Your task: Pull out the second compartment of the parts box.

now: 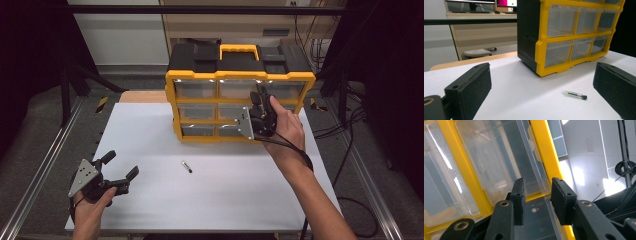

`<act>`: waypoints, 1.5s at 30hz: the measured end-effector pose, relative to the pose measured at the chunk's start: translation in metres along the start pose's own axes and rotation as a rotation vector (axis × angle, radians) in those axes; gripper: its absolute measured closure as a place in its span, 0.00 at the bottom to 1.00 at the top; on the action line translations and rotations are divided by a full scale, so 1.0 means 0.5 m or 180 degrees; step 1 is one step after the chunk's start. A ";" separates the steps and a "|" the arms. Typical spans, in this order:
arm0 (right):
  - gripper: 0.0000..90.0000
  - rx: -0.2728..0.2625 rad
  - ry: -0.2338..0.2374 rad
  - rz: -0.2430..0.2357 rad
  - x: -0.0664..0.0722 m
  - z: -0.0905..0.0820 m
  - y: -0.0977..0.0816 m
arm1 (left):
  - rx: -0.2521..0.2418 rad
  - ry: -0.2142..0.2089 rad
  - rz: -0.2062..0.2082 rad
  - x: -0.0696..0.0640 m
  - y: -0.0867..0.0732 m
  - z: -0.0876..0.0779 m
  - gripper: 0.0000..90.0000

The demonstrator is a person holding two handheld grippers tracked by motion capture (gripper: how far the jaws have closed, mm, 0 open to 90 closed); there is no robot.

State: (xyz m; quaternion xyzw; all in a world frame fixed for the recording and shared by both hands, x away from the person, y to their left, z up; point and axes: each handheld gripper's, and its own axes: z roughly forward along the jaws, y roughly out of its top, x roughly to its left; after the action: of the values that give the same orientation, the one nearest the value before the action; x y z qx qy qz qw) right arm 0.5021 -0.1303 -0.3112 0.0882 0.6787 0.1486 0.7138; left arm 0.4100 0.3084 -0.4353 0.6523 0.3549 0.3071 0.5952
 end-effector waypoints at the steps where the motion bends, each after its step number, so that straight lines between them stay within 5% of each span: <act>1: 0.73 -0.0002 -0.0004 -0.0013 0.001 0.002 0.000 | -0.0002 0.0000 -0.0006 0.000 0.000 0.000 0.02; 45: 0.86 -0.0011 -0.0243 -0.0387 0.015 0.037 0.007 | 0.0017 -0.0036 -0.0015 0.003 -0.002 0.004 0.02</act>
State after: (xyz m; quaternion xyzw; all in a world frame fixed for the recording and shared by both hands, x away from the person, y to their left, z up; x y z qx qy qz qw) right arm 0.5205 -0.1231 -0.3159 0.0512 0.6548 0.1027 0.7470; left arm 0.4122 0.3086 -0.4365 0.6548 0.3539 0.3011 0.5961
